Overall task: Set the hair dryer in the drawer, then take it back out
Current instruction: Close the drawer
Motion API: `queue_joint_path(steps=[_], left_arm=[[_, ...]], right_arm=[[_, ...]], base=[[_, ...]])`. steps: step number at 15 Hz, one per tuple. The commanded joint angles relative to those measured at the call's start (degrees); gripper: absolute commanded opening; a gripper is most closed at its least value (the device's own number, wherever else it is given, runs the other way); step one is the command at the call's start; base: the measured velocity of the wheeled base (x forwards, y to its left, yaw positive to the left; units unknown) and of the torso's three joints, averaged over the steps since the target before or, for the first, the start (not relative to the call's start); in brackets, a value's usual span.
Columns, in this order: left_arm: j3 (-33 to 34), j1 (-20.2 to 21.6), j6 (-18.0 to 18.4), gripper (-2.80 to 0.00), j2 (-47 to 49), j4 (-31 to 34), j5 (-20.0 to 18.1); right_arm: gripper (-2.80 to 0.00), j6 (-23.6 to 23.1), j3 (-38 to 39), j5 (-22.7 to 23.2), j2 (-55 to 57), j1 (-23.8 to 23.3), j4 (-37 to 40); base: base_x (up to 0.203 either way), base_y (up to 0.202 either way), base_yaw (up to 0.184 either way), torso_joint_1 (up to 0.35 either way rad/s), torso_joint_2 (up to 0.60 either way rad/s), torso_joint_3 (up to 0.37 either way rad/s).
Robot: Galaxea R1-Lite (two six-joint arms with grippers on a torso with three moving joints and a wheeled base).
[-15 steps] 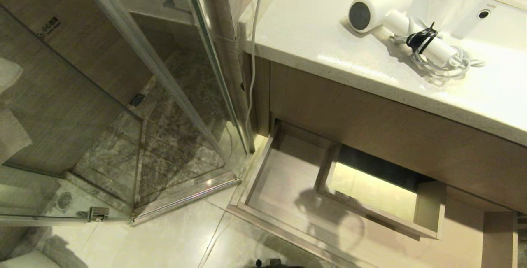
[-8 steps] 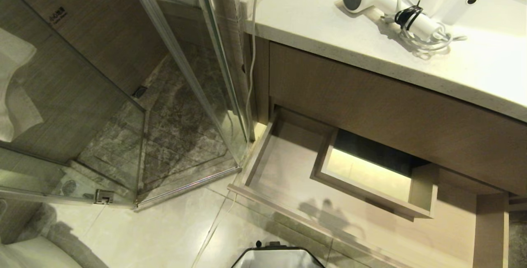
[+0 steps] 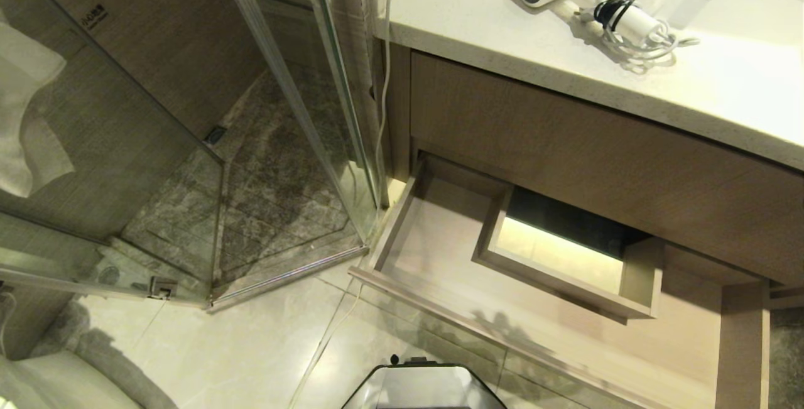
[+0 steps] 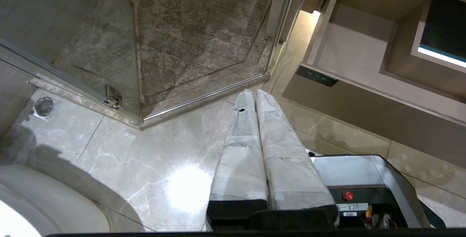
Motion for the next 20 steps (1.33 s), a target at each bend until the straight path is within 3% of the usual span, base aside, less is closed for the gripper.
queue_joint_path(steps=[1, 6, 15, 20], left_arm=[[0.0, 0.0, -0.1, -2.8, 0.1, 0.0, 0.0], [0.0, 0.0, -0.1, -2.8, 0.1, 0.0, 0.0], [0.0, 0.0, 0.0, -2.8, 0.1, 0.0, 0.0], [0.0, 0.0, 0.0, -2.8, 0.1, 0.0, 0.0]], right_arm=[[-2.8, -0.2, 0.0, 0.2, 0.4, -0.2, 0.3], [-2.8, -0.2, 0.0, 0.3, 0.2, -0.4, 0.3], [-2.8, -0.4, 0.9, 0.1, -0.6, -1.0, 0.7], [-2.8, -0.3, 1.3, 0.0, -1.0, -1.2, 0.7]], base=[[0.0, 0.0, 0.0, 0.0, 0.0, 0.0], [0.002, 0.004, -0.033, 0.0, 0.0, -0.001], [0.0, 0.007, -0.164, 0.001, 0.0, -0.001], [-0.001, 0.001, -0.018, -0.001, 0.0, 0.001]])
